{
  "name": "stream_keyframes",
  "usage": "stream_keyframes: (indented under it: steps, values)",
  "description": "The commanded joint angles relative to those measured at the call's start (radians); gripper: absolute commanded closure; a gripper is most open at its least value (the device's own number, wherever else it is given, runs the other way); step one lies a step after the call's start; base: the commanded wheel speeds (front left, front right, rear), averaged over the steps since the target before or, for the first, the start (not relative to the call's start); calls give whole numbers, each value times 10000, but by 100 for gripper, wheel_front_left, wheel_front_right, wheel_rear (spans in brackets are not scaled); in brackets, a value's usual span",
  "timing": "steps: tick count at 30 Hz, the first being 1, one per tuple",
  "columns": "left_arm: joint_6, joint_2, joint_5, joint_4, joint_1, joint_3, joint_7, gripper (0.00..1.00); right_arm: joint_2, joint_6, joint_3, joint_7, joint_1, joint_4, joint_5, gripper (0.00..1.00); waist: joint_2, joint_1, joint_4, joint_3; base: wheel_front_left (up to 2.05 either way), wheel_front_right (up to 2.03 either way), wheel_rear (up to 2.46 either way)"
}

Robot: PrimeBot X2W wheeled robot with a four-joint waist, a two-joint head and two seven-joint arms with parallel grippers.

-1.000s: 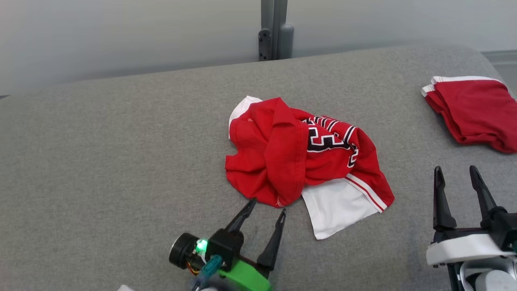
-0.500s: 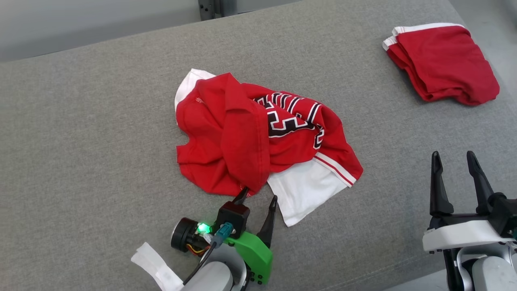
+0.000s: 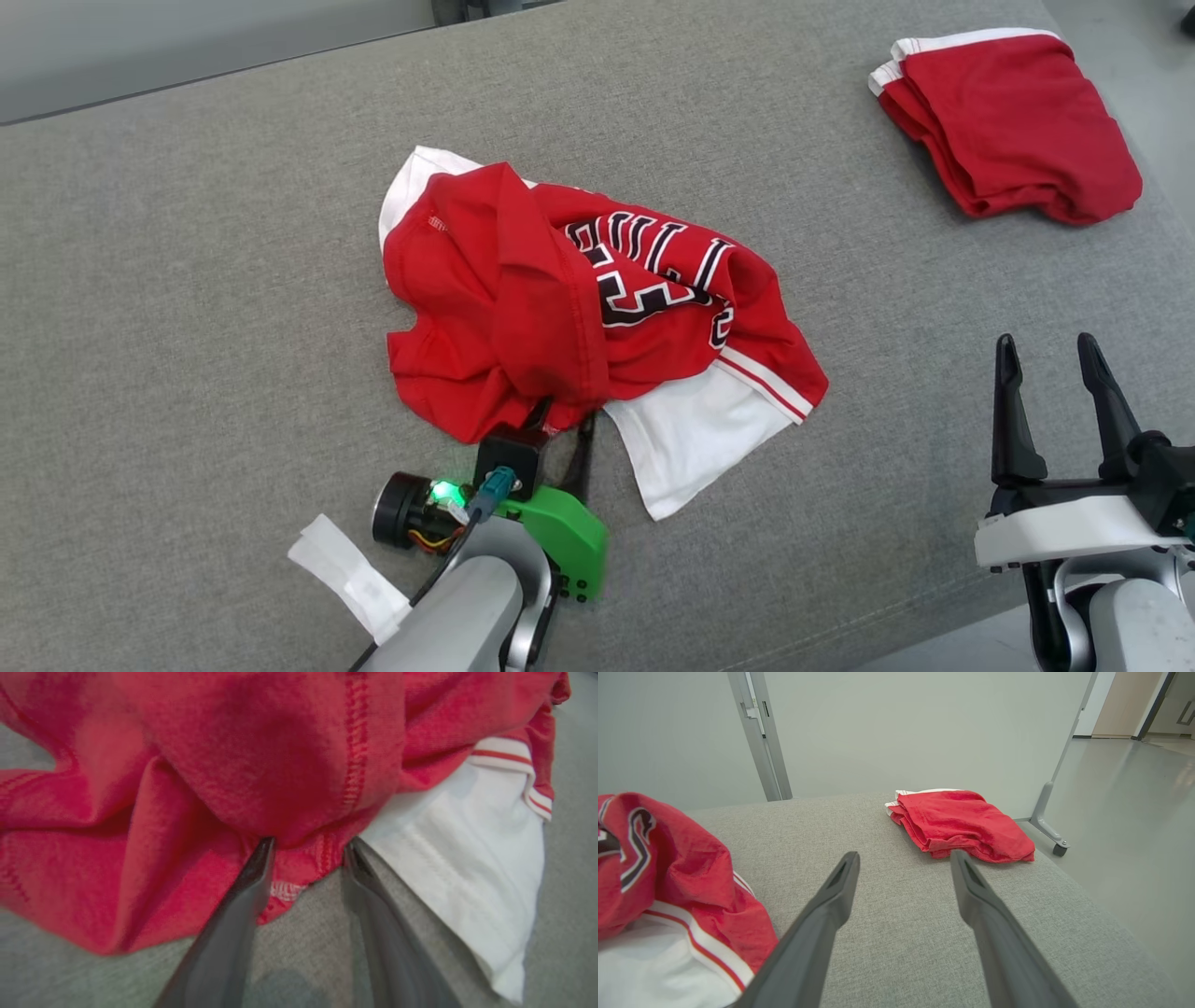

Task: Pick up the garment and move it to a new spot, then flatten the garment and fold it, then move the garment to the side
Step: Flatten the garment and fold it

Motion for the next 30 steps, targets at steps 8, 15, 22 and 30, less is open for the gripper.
stream_keyframes:
  steps: [8,15,22,30]
  values:
    - [-295,381,-712,90,575,283,-13,100,-8,-11,-305,-31,442,5,-54,0,-1,0,448,-456,0,0,0]
    - [-520,1834,-1679,-3922,1922,712,1044,100,-10,-11,-562,-31,857,-60,-128,0,-1,0,1293,-921,0,0,0]
    - [-114,4291,-3297,-9697,3649,1595,3276,100,-10,-11,-515,-31,976,-71,-217,0,-1,0,2202,-1247,0,0,0]
    - [-524,5595,-5812,-10654,4964,2797,4247,100,-13,-11,-511,-31,1005,12,-283,0,-1,0,2593,-1300,0,0,0]
